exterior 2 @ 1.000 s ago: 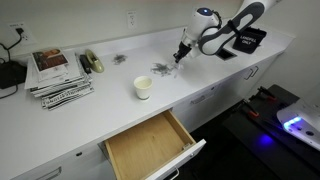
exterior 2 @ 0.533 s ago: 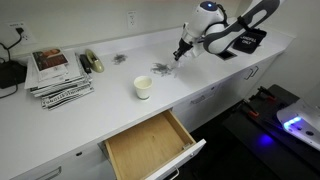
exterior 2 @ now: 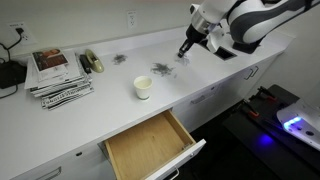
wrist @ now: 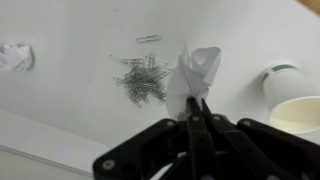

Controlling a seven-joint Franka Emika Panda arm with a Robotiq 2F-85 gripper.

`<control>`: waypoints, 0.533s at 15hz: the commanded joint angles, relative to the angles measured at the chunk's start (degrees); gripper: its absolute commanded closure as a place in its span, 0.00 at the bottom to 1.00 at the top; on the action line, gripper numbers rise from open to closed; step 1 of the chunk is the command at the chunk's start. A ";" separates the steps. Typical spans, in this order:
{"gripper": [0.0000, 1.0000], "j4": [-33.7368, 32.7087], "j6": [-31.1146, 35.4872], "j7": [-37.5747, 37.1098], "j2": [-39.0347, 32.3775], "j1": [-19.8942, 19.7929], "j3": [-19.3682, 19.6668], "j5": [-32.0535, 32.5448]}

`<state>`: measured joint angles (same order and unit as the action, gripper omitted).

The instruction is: Remove the cup from the drawer and put the white object inside.

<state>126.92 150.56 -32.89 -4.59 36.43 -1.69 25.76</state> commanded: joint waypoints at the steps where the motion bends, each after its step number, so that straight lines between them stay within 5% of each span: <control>1: 1.00 2.21 -3.95 11.97 4.25 -2.81 -10.76 -11.81; 5: 1.00 -0.29 -7.31 22.41 1.14 -2.46 -19.24 -21.35; 8: 1.00 -1.88 -3.62 22.11 -5.35 -2.04 -21.56 -14.87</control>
<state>127.64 144.78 -12.50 -3.71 34.92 -21.64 6.60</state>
